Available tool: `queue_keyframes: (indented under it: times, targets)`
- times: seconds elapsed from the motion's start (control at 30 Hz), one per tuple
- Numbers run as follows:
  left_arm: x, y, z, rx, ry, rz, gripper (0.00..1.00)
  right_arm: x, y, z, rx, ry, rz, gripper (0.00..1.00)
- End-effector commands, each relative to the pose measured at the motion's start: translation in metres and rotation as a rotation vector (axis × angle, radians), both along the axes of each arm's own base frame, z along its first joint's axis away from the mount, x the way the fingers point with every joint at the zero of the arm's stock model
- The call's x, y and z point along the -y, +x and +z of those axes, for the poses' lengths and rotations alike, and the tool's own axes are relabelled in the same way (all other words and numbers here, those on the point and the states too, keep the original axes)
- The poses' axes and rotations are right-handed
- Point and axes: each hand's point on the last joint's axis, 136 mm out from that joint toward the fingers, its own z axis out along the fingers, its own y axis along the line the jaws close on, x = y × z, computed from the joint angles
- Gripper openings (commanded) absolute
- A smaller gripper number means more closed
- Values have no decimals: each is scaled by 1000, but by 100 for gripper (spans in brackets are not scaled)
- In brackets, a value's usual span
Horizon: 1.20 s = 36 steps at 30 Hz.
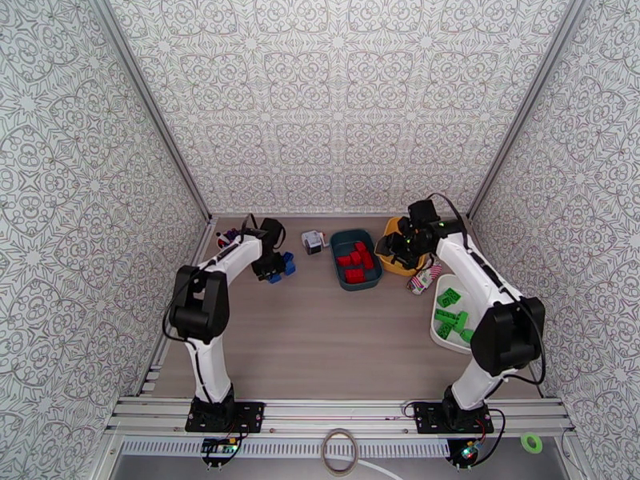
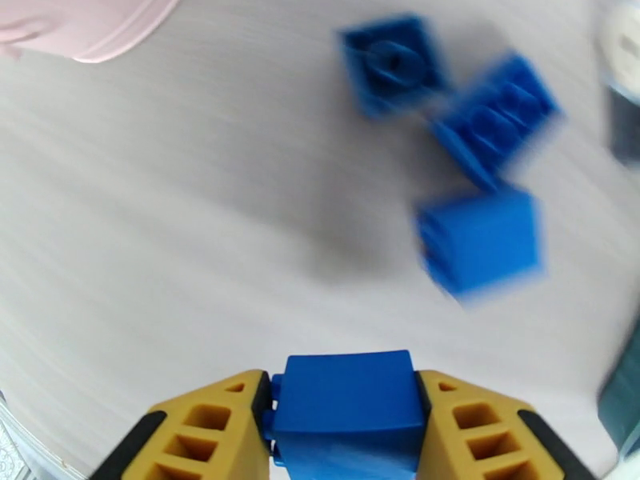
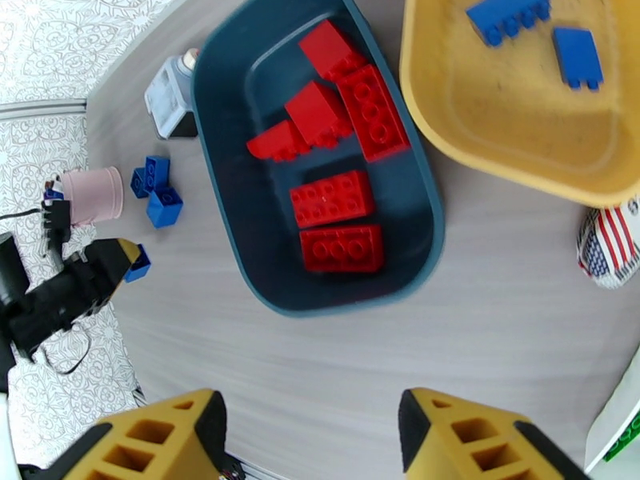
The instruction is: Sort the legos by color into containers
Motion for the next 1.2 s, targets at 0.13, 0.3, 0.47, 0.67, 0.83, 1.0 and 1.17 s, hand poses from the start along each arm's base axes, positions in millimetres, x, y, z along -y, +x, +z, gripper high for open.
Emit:
queue_keyframes:
  times: [0.13, 0.3, 0.47, 0.67, 0.83, 1.0, 1.17]
  targets:
    - [72, -17, 44, 123, -155, -84, 36, 22, -27, -3, 0, 63, -64, 62]
    - [149, -5, 70, 193, -387, -220, 34, 40, -45, -18, -37, 115, -129, 62]
    - [230, 9, 90, 228, -581, -347, 34, 55, -63, -24, -54, 164, -208, 62]
    - [314, 38, 99, 253, -757, -431, 35, 67, -87, -28, -61, 191, -291, 62]
    - [370, 75, 100, 297, -931, -440, 38, 70, -105, -27, -59, 192, -329, 63]
    - [405, 98, 101, 327, -1076, -422, 65, 73, -114, -20, -49, 177, -341, 63]
    - [402, 102, 110, 349, -1106, -419, 83, 76, -117, -14, -32, 155, -340, 64]
